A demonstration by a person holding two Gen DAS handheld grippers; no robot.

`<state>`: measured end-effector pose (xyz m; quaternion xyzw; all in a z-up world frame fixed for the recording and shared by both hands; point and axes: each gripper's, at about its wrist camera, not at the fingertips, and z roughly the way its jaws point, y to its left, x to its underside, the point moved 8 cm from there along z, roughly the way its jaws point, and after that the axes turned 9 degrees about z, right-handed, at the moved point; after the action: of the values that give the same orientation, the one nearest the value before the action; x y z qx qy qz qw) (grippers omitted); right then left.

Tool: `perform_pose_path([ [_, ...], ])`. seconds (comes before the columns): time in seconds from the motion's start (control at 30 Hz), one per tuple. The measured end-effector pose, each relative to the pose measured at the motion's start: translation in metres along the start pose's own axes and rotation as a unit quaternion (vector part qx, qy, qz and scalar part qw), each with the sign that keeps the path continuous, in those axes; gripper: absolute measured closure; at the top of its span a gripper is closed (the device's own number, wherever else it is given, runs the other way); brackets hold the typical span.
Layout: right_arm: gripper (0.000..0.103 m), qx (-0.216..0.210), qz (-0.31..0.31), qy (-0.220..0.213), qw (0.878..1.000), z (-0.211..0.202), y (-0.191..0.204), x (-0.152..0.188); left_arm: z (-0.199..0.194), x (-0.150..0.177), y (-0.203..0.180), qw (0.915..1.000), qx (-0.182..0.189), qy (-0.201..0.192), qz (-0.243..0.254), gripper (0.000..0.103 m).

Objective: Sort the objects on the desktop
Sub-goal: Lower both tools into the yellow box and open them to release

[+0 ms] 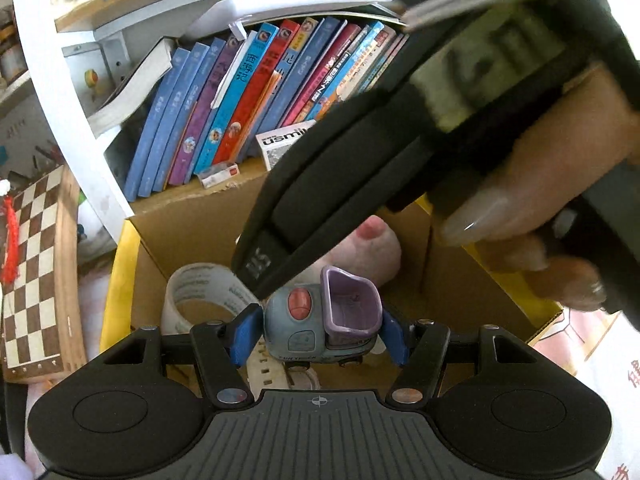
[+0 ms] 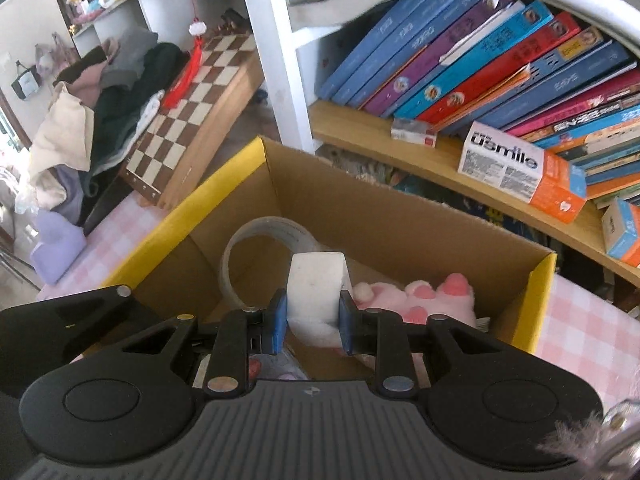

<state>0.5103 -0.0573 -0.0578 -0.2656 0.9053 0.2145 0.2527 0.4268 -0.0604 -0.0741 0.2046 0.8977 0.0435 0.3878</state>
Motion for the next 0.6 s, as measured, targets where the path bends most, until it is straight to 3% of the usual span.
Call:
perform_pose_path([
  [0.47,0.074,-0.015,-0.001,0.027,1.000,0.020,0.006,0.002,0.010,0.003,0.001,0.9996,0.011,0.013,-0.024,0.039],
  [0.6,0.059,-0.018,0.005,0.022,1.000,0.016,0.005,0.000,0.009,0.003,0.001,0.9995,0.012,0.014,-0.026,0.039],
])
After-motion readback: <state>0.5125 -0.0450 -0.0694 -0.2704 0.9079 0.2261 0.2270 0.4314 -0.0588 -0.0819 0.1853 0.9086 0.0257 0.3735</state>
